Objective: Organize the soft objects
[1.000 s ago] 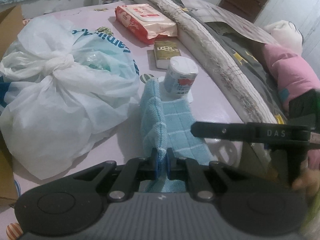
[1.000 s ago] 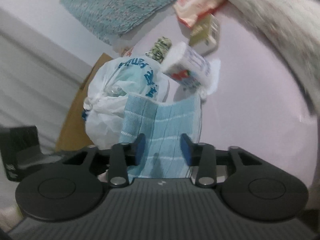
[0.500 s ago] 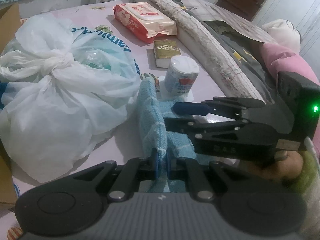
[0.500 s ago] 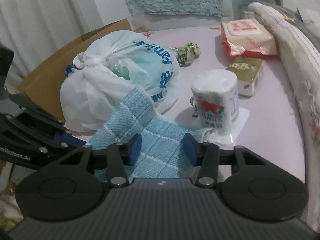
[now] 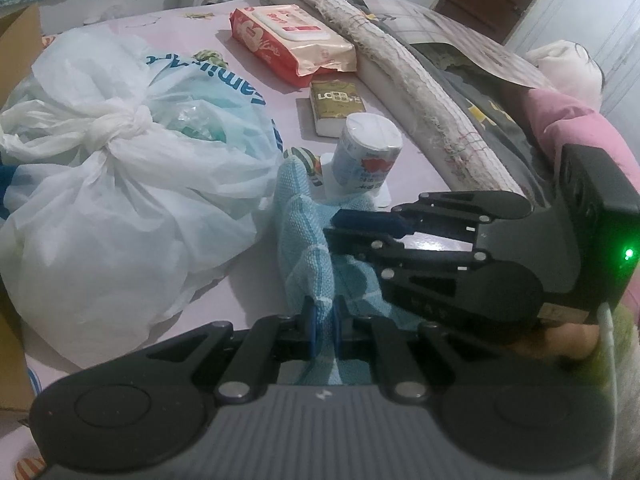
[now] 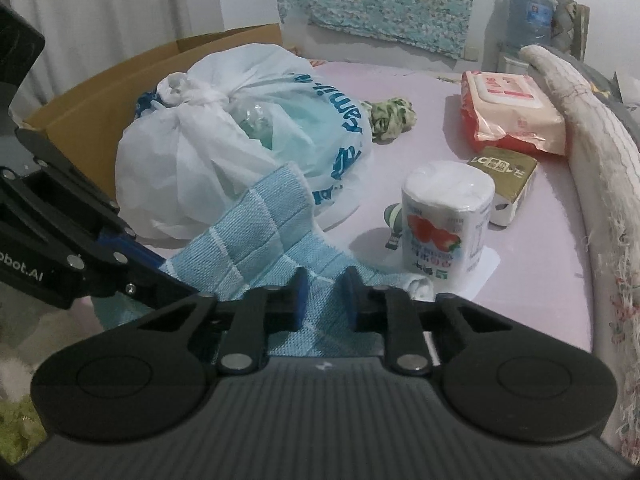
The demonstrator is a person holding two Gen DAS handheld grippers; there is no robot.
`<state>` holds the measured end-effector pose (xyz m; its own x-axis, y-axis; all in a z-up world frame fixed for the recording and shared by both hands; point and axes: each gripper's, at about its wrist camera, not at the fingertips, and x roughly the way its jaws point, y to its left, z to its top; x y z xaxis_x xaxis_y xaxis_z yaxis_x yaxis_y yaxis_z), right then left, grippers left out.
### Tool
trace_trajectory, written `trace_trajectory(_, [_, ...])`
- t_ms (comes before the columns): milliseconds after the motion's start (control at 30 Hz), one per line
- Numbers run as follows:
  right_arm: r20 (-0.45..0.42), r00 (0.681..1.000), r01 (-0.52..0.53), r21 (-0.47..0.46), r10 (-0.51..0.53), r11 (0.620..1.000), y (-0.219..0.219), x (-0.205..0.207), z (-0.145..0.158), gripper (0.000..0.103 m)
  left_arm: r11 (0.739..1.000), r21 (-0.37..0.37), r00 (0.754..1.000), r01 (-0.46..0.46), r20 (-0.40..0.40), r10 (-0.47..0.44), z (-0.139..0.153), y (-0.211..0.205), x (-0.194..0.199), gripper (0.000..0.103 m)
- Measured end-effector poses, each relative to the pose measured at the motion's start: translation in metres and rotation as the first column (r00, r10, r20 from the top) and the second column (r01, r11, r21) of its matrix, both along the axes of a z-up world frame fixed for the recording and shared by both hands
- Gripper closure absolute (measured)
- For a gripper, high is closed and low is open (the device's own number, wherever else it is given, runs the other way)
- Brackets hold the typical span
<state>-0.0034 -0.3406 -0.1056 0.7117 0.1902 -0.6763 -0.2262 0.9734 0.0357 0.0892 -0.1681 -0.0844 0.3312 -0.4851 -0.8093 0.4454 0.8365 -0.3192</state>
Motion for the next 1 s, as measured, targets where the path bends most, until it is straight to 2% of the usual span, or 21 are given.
trace_trajectory(67, [0.006,1.000,0.016,0.026,-0.016,1.000,-0.003,-0.003,0.001,0.100,1.000,0.005,1.000,0.002,0.006,-0.002,0.001,-0.002,0.000,0.094])
trace_trajectory(233, [0.017,0.996,0.079,0.161,-0.082,0.984,-0.020,-0.021,0.008,0.103,1.000,0.015,1.000,0.001,0.014,-0.001,0.002,-0.003,-0.001,0.094])
trace_trajectory(367, [0.031,0.988,0.138,0.300,-0.154,0.944,-0.039,-0.053,0.021,0.103,1.000,0.022,1.000,0.000,0.020,0.000,0.002,-0.003,-0.003,0.094])
trace_trajectory(533, [0.019,0.966,0.226,0.420,-0.258,0.879,-0.059,-0.106,0.033,0.103,1.000,0.023,1.000,-0.004,0.026,0.003,0.003,-0.003,-0.004,0.094])
trace_trajectory(633, [-0.032,0.945,0.306,0.430,-0.324,0.849,-0.067,-0.137,0.032,0.103,1.000,0.021,0.999,-0.003,0.033,0.003,0.005,-0.004,-0.005,0.094])
trace_trajectory(767, [-0.120,0.922,0.387,0.328,-0.369,0.862,-0.062,-0.161,0.024,0.098,0.999,0.034,0.998,0.016,0.055,-0.018,0.009,-0.009,-0.009,0.094])
trace_trajectory(800, [-0.155,0.918,0.395,0.310,-0.364,0.865,-0.060,-0.162,0.022,0.096,0.999,0.039,0.998,0.024,0.064,-0.026,0.010,-0.011,-0.010,0.094])
trace_trajectory(833, [-0.189,0.914,0.402,0.296,-0.359,0.867,-0.058,-0.163,0.020,0.086,0.999,0.044,0.997,0.030,0.073,-0.033,0.012,-0.013,-0.011,0.094])
trace_trajectory(867, [-0.204,0.910,0.407,0.283,-0.360,0.868,-0.056,-0.166,0.019,0.071,0.998,0.047,0.996,0.036,0.080,-0.040,0.013,-0.015,-0.012,0.094])
trace_trajectory(900, [-0.202,0.909,0.409,0.275,-0.364,0.870,-0.053,-0.171,0.019,0.062,0.998,0.049,0.995,0.044,0.085,-0.048,0.013,-0.018,-0.013,0.094])
trace_trajectory(933, [-0.193,0.909,0.412,0.269,-0.370,0.871,-0.051,-0.174,0.019,0.048,0.997,0.055,0.994,0.052,0.091,-0.057,0.014,-0.021,-0.014,0.094])
trace_trajectory(1000, [-0.167,0.909,0.414,0.286,-0.381,0.864,-0.050,-0.175,0.023,0.044,0.994,0.078,0.991,0.073,0.103,-0.081,0.013,-0.029,-0.017,0.094])
